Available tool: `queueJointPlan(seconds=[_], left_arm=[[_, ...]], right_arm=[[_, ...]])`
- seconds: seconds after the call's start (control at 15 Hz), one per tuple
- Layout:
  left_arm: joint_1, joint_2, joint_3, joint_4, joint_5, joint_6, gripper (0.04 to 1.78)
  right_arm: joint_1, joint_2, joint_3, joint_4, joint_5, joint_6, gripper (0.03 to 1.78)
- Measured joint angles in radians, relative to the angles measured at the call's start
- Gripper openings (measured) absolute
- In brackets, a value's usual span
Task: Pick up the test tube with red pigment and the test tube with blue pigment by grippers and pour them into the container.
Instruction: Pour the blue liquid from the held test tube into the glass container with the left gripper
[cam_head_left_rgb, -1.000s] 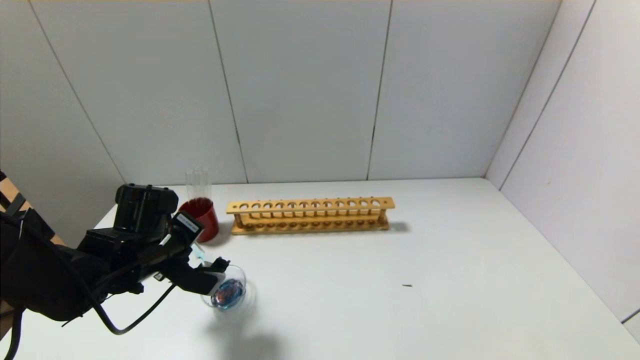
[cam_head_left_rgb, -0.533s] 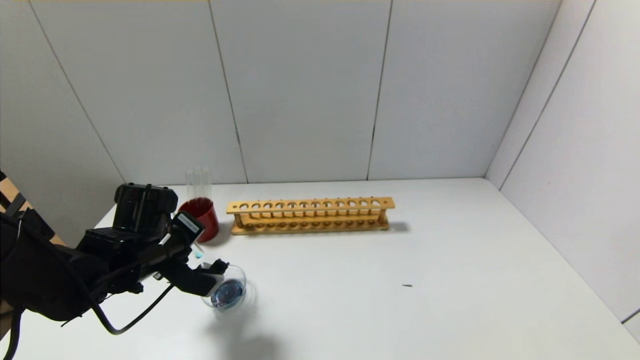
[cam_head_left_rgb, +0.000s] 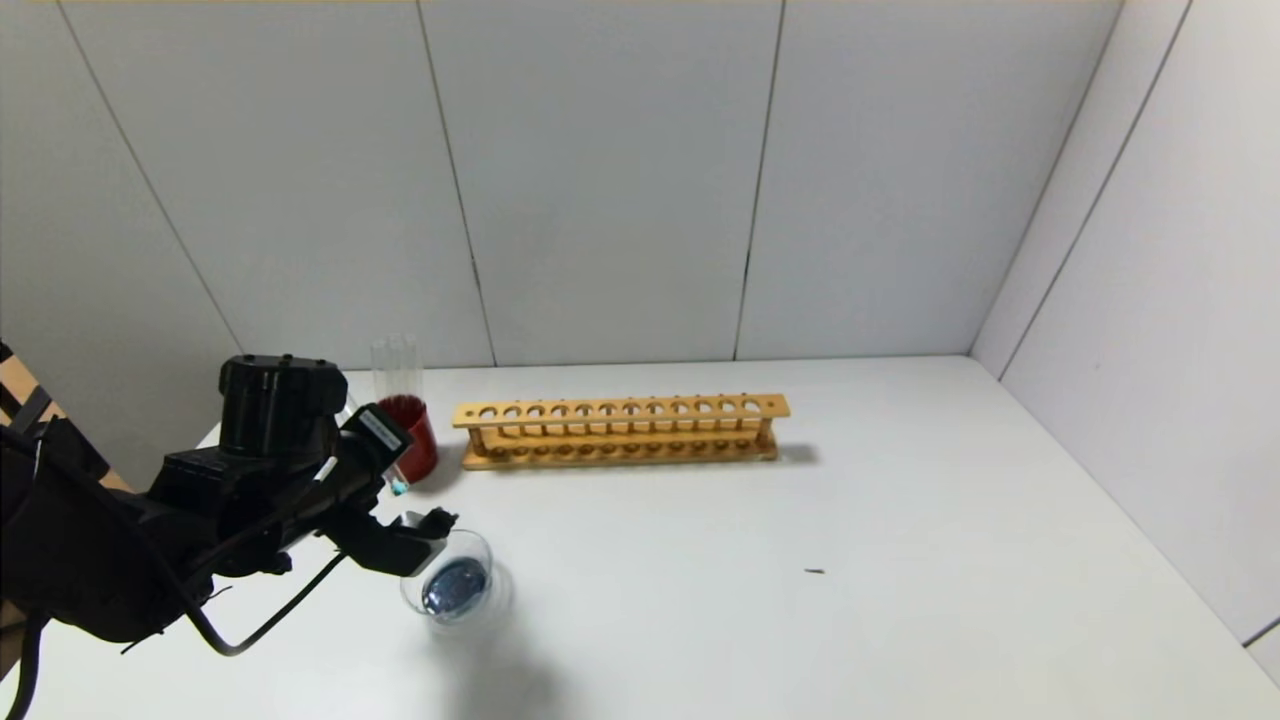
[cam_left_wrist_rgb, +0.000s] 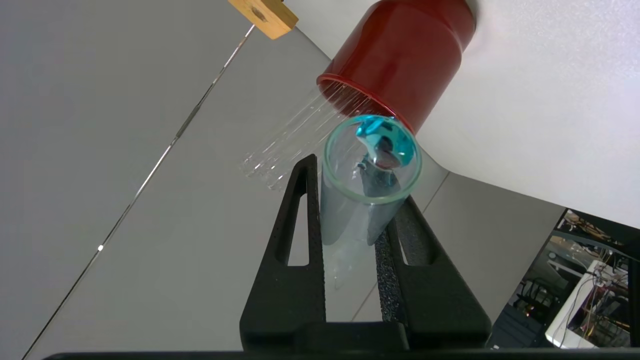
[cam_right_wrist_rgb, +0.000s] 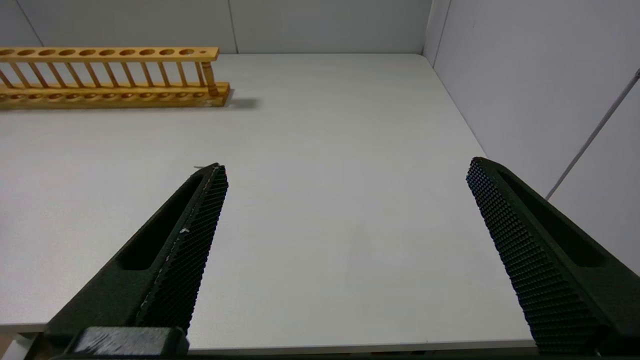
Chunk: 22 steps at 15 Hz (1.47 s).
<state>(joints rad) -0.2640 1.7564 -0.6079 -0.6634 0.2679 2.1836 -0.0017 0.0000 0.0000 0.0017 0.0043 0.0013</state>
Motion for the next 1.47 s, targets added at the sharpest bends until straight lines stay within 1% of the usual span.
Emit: queueJointPlan(seconds=[1.27, 1.47], left_arm=[[-0.001, -0.008, 0.001, -0.003, -0.004, 0.098, 0.33], [-0.001, -0.014, 0.001, -0.022, -0.005, 0.173, 0.33]], right_arm=[[0.0, 0.0, 0.0, 0.0, 0.0, 0.0, 1.75], [0.0, 0.0, 0.0, 0.0, 0.0, 0.0, 1.75]])
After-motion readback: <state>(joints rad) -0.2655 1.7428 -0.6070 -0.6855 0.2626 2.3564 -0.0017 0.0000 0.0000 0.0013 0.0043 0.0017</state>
